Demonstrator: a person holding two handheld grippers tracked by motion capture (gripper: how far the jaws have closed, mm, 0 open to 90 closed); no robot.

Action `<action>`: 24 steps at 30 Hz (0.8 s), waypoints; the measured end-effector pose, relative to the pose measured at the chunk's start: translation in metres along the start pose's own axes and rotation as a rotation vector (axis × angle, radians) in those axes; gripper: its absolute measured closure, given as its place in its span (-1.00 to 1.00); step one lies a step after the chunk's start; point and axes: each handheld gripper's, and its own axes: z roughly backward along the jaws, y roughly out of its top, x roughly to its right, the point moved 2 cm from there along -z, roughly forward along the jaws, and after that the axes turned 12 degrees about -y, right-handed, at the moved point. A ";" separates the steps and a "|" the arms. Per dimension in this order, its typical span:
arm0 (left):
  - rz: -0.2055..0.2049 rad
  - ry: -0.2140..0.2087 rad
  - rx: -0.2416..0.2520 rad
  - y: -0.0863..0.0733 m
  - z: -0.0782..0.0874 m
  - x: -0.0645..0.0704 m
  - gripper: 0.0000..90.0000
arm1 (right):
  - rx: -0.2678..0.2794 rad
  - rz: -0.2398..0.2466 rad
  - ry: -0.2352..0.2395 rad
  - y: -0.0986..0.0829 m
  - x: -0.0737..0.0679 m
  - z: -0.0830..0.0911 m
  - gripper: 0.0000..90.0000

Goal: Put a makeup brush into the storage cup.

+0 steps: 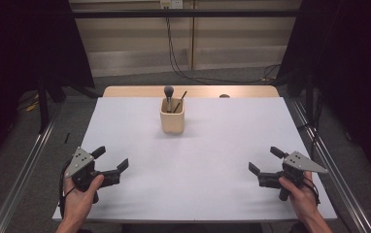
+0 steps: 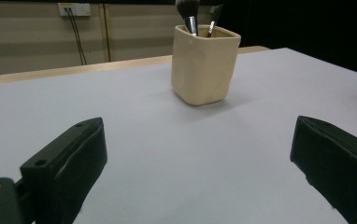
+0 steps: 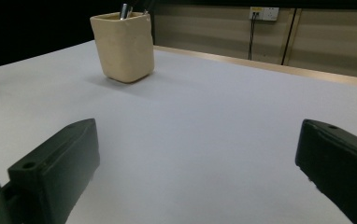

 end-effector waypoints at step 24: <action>-0.002 0.029 0.008 -0.020 0.035 0.010 -0.93 | 0.004 0.002 0.005 0.000 0.000 0.002 -1.00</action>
